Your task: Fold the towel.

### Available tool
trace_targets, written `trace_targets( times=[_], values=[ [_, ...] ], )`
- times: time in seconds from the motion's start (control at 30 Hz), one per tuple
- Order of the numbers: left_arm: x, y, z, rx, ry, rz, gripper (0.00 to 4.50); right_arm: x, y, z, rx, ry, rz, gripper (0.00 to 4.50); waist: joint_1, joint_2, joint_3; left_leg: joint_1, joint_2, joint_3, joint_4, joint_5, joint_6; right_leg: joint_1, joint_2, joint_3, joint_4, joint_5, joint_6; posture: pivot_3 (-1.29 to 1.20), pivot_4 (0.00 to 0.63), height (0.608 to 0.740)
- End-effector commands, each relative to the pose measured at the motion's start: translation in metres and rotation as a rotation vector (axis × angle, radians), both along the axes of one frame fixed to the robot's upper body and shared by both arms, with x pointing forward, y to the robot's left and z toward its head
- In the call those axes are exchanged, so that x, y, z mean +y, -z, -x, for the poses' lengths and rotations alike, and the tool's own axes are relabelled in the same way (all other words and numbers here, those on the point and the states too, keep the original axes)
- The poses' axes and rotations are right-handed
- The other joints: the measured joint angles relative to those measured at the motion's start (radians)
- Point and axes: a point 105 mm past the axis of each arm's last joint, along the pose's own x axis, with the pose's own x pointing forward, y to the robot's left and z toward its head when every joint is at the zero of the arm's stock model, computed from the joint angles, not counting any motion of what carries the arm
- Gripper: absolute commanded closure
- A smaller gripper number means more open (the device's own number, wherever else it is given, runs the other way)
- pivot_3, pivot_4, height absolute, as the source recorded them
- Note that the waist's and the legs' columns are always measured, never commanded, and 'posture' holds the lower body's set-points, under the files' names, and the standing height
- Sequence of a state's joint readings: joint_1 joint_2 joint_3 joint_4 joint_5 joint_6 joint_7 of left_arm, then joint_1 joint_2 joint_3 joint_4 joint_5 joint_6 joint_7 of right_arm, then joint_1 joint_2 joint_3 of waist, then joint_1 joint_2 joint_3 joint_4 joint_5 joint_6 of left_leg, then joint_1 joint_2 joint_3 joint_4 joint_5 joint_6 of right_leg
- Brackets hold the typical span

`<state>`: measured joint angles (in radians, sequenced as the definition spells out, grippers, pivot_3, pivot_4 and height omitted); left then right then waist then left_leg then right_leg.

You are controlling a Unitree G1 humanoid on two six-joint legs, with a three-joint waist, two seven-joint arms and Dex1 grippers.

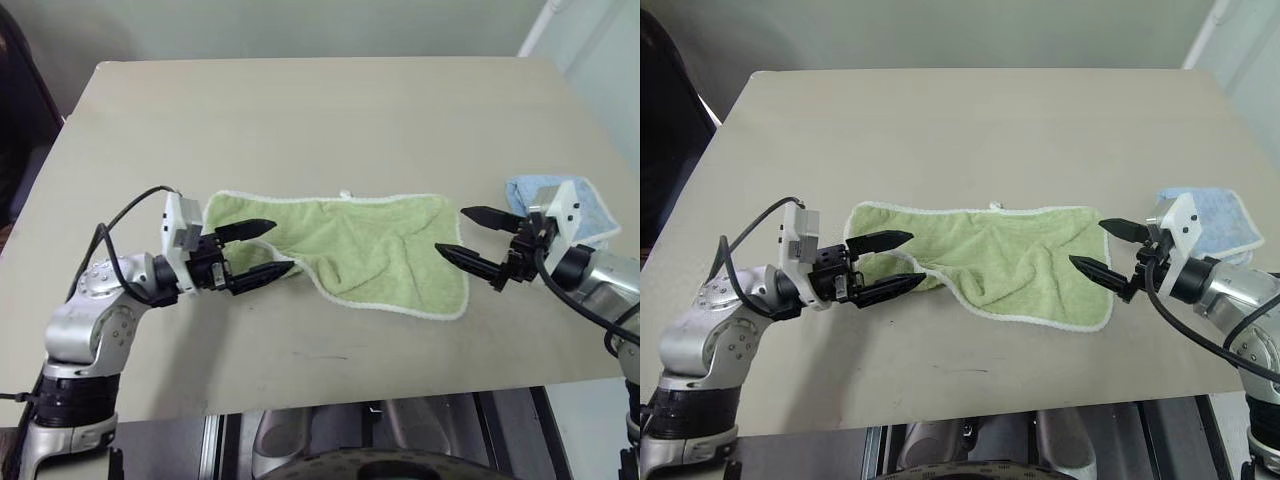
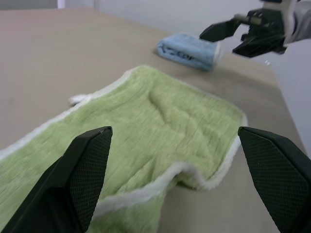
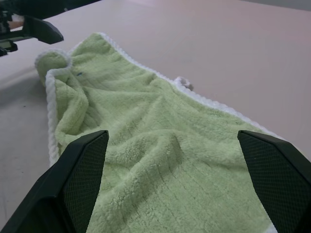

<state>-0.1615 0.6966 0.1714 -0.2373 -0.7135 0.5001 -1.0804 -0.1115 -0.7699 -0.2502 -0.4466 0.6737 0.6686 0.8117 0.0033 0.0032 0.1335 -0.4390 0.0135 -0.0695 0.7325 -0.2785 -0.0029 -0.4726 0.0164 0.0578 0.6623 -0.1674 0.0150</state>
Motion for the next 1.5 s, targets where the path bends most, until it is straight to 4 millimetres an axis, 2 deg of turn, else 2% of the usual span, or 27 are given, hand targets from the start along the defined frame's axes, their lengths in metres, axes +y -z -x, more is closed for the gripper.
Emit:
trace_targets(
  times=[0.03,0.23,0.4,0.53,0.73,0.83,0.93,1.03,1.17,1.3,1.5],
  values=[
    [-0.008,-0.009,0.000,-0.037,0.020,0.009,0.00,-0.001,-0.014,0.003,-0.052,-0.007,0.007,0.01,0.000,0.000,0.000,0.000,0.000,0.000,0.000,0.000,0.000,0.000,0.000,0.000,0.000,0.000,0.000,0.00,0.150,0.703],
    [-0.017,-0.011,-0.002,-0.035,0.032,0.015,0.00,-0.007,-0.017,0.003,-0.058,0.011,-0.006,0.01,0.000,0.000,0.000,0.000,0.000,0.000,0.000,0.000,0.000,0.000,0.000,0.000,0.000,-0.001,0.002,0.00,0.150,0.703],
    [-0.027,-0.009,-0.004,-0.041,0.055,0.010,0.00,-0.013,-0.001,-0.010,0.064,0.067,0.009,0.01,0.000,0.000,0.000,0.000,0.000,0.000,0.001,0.000,0.000,0.001,0.000,0.000,0.000,-0.001,0.002,0.00,0.150,0.703],
    [-0.030,-0.012,-0.005,-0.050,0.060,0.027,0.00,-0.020,0.004,-0.036,0.126,0.127,-0.013,0.01,-0.002,0.000,0.000,0.001,0.000,0.000,0.000,0.000,0.000,0.000,0.000,0.000,0.000,-0.001,0.002,0.00,0.150,0.703],
    [-0.018,-0.007,-0.007,-0.046,0.041,0.010,0.00,-0.027,0.012,-0.088,0.183,0.207,0.027,0.01,-0.010,0.000,0.000,0.003,0.000,0.001,0.000,0.001,0.000,0.000,0.000,0.000,0.001,0.001,0.001,0.00,0.150,0.703],
    [-0.019,-0.005,-0.007,-0.046,0.040,0.006,0.00,-0.029,0.015,-0.099,0.203,0.194,0.040,0.01,-0.003,0.001,0.000,0.001,0.001,0.000,-0.001,0.001,0.001,-0.001,0.000,-0.001,0.002,0.006,-0.008,0.00,0.150,0.703],
    [-0.017,-0.002,-0.004,-0.041,0.049,-0.003,0.00,-0.029,0.021,-0.122,0.216,0.213,0.042,0.01,-0.001,0.001,0.001,0.000,0.001,0.000,-0.001,0.001,0.001,-0.003,0.000,0.000,0.002,0.006,-0.009,0.00,0.150,0.703],
    [-0.015,-0.002,-0.003,-0.044,0.043,-0.006,0.00,-0.031,0.025,-0.135,0.204,0.213,0.064,0.01,-0.002,0.001,0.001,-0.003,0.001,0.001,-0.001,0.001,0.001,-0.007,-0.001,-0.001,0.001,0.007,-0.010,0.00,0.150,0.703],
    [-0.014,0.000,0.004,-0.047,0.038,-0.013,0.00,-0.035,0.033,-0.140,0.192,0.165,0.133,0.01,0.001,0.001,0.000,-0.005,0.001,0.001,-0.001,0.001,0.001,-0.009,-0.001,-0.001,0.002,0.007,-0.011,0.00,0.150,0.703],
    [-0.012,0.000,0.010,-0.040,0.030,-0.013,0.00,-0.033,0.033,-0.141,0.201,0.096,0.136,0.01,-0.001,0.002,0.001,-0.006,0.001,0.002,-0.001,0.001,0.000,-0.011,-0.001,-0.002,0.002,0.007,-0.011,0.00,0.150,0.703],
    [-0.006,0.001,0.014,-0.036,0.002,-0.026,0.00,-0.024,0.037,-0.131,0.269,-0.047,0.149,0.01,-0.004,0.002,0.001,-0.005,0.003,0.002,-0.001,0.001,0.000,-0.011,-0.001,-0.002,0.003,0.010,-0.015,0.00,0.150,0.703]
  ],
)
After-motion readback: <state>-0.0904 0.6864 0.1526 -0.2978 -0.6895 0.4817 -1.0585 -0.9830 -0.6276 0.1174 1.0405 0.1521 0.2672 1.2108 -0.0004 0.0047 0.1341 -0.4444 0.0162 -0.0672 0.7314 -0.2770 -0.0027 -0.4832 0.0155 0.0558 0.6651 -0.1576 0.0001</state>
